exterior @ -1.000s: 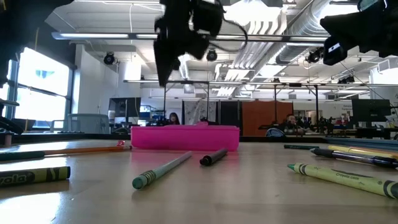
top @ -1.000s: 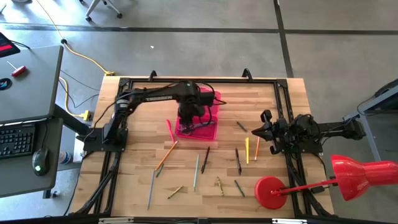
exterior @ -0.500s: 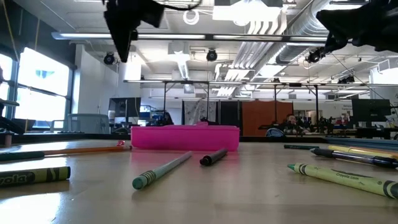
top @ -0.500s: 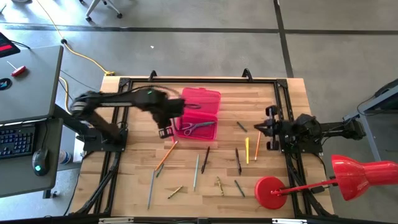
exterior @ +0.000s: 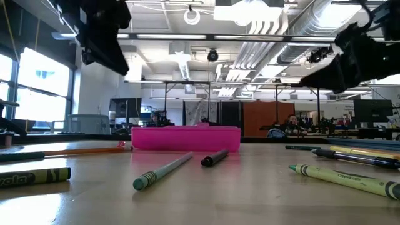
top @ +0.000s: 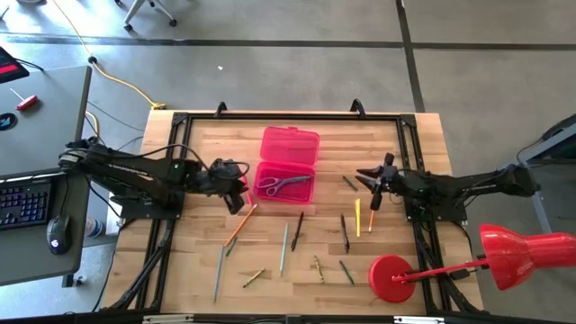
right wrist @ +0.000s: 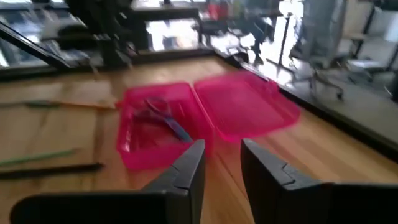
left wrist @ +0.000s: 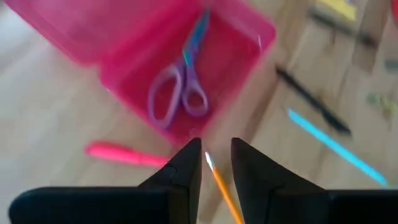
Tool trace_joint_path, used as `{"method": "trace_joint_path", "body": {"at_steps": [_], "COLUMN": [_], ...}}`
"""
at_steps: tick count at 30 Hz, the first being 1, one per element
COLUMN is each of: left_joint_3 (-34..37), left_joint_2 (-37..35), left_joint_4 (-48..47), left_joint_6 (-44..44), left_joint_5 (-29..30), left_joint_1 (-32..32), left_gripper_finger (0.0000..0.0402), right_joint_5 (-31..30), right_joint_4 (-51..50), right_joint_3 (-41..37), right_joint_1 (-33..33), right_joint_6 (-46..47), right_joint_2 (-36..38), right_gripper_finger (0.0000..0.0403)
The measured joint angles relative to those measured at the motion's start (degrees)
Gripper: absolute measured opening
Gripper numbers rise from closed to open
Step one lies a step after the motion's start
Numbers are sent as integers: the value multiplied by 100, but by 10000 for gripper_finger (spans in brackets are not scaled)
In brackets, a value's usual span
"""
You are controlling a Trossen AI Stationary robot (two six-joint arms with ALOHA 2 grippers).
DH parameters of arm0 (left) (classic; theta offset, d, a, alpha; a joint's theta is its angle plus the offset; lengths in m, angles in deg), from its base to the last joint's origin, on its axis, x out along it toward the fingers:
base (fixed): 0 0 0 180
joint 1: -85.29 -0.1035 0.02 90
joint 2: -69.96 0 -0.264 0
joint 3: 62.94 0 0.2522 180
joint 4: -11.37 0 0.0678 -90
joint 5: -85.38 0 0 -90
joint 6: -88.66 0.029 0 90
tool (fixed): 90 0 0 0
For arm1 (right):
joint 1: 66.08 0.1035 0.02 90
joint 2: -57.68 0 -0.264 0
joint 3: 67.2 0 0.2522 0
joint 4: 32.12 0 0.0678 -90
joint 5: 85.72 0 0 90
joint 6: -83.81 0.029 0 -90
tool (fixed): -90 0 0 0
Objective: Pick & place school supplies into a supply box
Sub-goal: Put the top right dark green crayon into the pink supply box
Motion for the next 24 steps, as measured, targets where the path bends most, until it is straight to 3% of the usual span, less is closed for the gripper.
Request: {"method": "trace_joint_path", "body": {"at_steps": [5, 7, 24], "left_joint_3": [152, 152, 152], "left_joint_2": [-69, -70, -66], "left_joint_4": [719, 784, 1295], "left_joint_6": [-104, -100, -125], "left_joint_5": [1558, 1847, 2303], "left_joint_1": [106, 89, 93], "left_gripper_finger": [117, 117, 117], "right_joint_5": [-397, -409, -662], "right_joint_4": [-34, 18, 1210], "right_joint_3": [0, 0, 0], "right_joint_1": [0, 0, 0], "right_joint_6": [664, 1008, 1570], "right_joint_2": [-991, -1373, -3623], "right_gripper_finger": [102, 103, 97]}}
